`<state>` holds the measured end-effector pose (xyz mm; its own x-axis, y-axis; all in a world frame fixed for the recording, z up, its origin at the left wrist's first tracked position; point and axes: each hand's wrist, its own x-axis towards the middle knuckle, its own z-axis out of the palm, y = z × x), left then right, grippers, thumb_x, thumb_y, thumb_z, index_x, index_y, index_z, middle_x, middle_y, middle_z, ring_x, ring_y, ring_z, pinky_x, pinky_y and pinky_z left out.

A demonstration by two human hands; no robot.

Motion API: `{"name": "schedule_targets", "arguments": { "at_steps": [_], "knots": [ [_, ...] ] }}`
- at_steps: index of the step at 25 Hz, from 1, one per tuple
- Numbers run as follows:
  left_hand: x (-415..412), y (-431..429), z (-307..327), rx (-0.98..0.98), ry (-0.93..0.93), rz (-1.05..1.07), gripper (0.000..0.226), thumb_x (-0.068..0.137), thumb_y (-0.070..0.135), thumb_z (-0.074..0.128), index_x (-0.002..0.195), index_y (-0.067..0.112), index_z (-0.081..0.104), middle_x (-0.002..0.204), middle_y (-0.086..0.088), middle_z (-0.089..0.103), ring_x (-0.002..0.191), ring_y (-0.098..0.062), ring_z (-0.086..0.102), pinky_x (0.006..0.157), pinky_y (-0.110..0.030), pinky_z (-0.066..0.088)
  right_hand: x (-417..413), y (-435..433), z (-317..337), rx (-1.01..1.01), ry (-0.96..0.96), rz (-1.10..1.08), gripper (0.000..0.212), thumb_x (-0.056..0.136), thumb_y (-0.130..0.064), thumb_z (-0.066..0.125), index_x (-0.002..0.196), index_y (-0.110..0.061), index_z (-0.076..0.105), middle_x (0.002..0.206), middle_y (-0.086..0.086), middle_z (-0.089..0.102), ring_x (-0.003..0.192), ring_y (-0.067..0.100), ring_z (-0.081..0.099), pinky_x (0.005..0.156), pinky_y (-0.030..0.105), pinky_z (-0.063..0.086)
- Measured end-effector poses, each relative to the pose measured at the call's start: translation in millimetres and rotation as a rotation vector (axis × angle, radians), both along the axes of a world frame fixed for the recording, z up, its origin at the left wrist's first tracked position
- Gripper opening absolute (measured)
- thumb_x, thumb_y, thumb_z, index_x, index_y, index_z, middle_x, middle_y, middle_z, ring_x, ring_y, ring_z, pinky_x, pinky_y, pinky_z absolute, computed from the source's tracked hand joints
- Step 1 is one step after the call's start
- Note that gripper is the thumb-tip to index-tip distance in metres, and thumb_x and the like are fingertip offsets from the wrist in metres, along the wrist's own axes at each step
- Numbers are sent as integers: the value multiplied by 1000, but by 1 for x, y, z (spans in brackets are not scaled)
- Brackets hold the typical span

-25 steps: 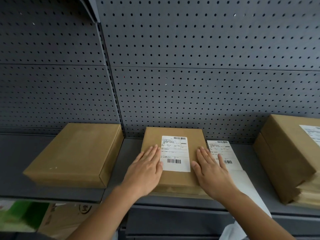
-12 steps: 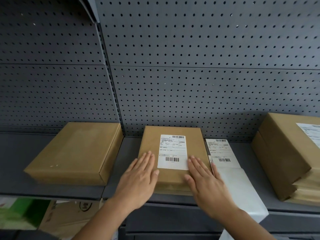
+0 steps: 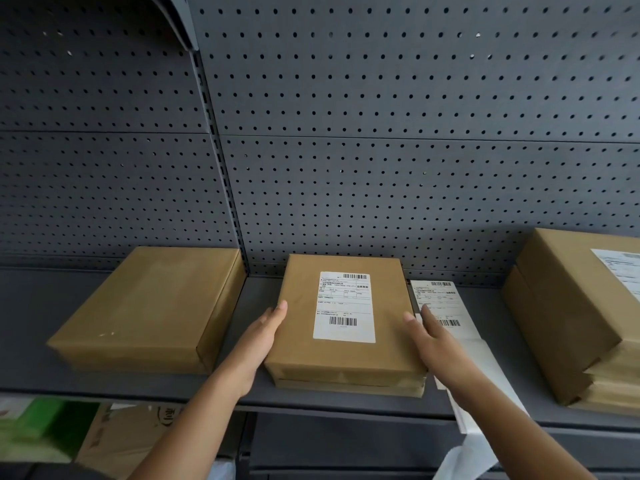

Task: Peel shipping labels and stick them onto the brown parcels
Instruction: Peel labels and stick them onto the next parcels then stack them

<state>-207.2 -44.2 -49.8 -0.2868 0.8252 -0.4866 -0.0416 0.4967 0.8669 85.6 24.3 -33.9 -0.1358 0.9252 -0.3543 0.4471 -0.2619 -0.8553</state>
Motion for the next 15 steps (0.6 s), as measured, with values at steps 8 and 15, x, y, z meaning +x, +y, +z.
{"name": "schedule_targets", "arguments": {
  "at_steps": [8,15],
  "knots": [
    [35,-4,23,106,-102,63,31,96,41,65,125,32,68,107,4,80,106,-23,72,93,-42,55,-7,4,5,-40,135,-56,50,94,-39,62,141,-30,48,117,-8,67,104,17,67,97,42,54],
    [90,5,89,311,-127,9,26,97,35,65,122,37,70,112,13,78,108,-14,72,98,-41,53,53,-2,82,124,167,-126,50,95,-43,62,139,-37,40,116,-11,64,101,14,67,81,31,54]
  ]
}}
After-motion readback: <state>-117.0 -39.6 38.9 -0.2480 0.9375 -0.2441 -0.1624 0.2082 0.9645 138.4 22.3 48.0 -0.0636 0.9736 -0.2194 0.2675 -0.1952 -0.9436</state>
